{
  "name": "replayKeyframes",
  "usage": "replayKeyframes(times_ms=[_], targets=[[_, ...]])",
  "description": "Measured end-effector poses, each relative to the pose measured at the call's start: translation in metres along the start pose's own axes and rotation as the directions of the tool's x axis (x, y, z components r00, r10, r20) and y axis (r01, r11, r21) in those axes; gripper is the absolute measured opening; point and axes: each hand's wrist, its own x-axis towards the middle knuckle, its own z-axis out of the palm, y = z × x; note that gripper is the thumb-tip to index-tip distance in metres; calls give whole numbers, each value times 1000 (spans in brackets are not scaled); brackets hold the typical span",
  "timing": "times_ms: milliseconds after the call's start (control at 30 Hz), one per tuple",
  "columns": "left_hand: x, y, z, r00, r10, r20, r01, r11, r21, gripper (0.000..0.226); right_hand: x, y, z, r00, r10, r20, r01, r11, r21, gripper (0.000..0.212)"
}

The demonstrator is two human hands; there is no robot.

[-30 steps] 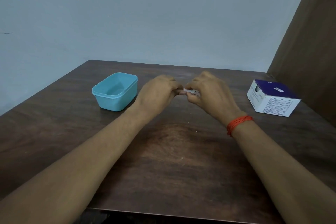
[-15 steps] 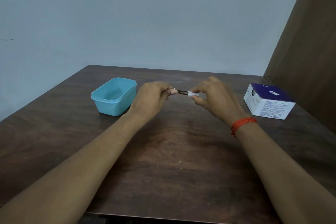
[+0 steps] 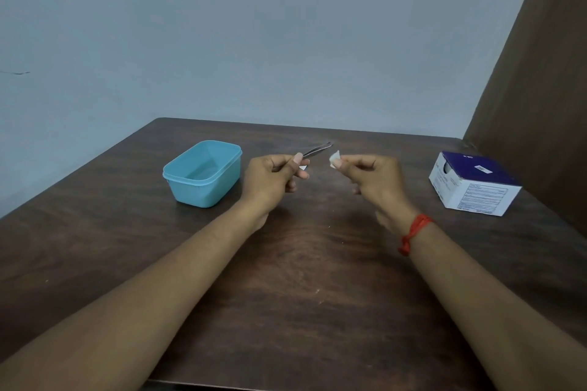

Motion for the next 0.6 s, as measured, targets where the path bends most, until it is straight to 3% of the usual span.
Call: replayKeyframes(times_ms=[67, 167, 400, 600], targets=[[-2, 0, 4, 1000, -6, 2, 6, 1000, -27, 19, -3, 3, 7, 991, 132, 0, -132, 987, 95, 16], [-3, 0, 7, 1000, -9, 13, 9, 1000, -8, 17, -5, 2, 14, 979, 202, 1, -199, 968, 154, 23], [-8, -1, 11, 998, 25, 61, -30, 996, 81, 18, -8, 6, 20, 961, 270, 59, -276, 929, 245, 24], [-9, 1, 7, 977, 145, 155, -191, 919, 345, 19, -8, 9, 21, 969, 236, 72, -246, 943, 223, 22]])
